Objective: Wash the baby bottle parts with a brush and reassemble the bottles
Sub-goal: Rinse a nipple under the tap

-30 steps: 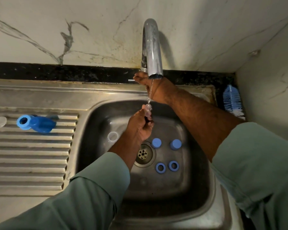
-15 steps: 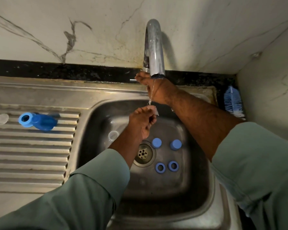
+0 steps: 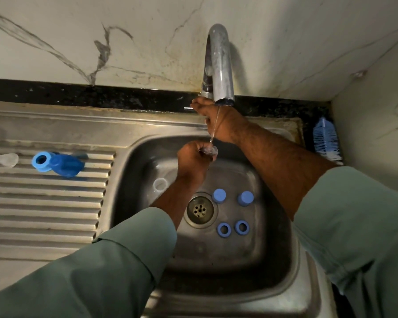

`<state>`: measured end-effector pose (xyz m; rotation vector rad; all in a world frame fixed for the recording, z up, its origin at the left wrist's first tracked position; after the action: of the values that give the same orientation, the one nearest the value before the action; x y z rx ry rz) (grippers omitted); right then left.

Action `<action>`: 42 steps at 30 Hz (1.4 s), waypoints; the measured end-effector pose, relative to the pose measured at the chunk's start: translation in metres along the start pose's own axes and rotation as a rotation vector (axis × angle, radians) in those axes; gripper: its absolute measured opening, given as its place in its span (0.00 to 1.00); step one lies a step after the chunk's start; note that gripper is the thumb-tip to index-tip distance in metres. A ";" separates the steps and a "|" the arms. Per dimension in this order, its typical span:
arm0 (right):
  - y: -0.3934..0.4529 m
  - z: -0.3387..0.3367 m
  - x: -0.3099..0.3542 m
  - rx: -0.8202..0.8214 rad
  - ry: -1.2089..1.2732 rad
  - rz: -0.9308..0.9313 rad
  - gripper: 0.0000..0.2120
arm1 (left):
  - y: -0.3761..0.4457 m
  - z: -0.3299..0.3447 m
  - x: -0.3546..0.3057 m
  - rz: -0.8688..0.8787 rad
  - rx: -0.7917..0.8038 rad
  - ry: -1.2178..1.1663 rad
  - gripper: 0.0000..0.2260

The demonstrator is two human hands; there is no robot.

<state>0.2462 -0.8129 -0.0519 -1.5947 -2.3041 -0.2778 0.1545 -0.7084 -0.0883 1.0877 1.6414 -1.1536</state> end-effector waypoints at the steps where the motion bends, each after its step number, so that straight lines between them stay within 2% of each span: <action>1: 0.000 0.000 0.000 -0.003 0.014 0.001 0.26 | 0.000 -0.001 0.001 0.004 0.003 0.020 0.16; 5: 0.000 0.002 -0.001 -0.007 0.046 0.021 0.25 | -0.009 -0.002 -0.001 0.076 0.052 0.093 0.07; 10: 0.002 0.004 -0.001 -0.007 -0.001 0.010 0.30 | -0.014 -0.002 -0.006 0.044 0.053 0.057 0.12; 13: 0.003 0.006 -0.002 -0.014 0.003 0.024 0.31 | -0.014 -0.007 -0.007 0.028 0.022 0.054 0.07; 17: 0.005 0.006 -0.003 -0.014 0.033 0.027 0.28 | -0.012 -0.009 -0.007 -0.024 -0.027 0.014 0.09; 21: 0.006 0.011 -0.004 -0.016 -0.003 0.026 0.30 | -0.013 -0.010 -0.004 0.002 -0.025 -0.058 0.06; 28: 0.007 0.012 -0.004 -0.029 0.023 0.030 0.31 | -0.012 -0.013 -0.002 -0.172 -0.023 -0.308 0.10; 36: 0.006 0.013 -0.005 -0.027 0.011 0.019 0.28 | -0.014 -0.012 -0.001 -0.263 0.010 -0.410 0.10; 39: 0.005 0.014 -0.006 -0.020 0.044 -0.019 0.24 | -0.016 -0.008 -0.006 -0.437 0.029 -0.516 0.09; 42: 0.007 0.017 -0.007 -0.063 0.007 0.011 0.29 | -0.015 -0.005 -0.001 -0.630 0.091 -0.661 0.08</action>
<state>0.2528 -0.8108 -0.0700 -1.6327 -2.3023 -0.3568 0.1398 -0.7073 -0.0823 0.1535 1.4130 -1.7661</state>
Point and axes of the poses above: each hand's wrist, its own y-axis towards the middle knuckle, its own z-axis out of the palm, x = y × z, the point moved 1 cm from there along y, towards the middle knuckle, and after that the axes turned 6 degrees about -x, right-handed, at the moved point
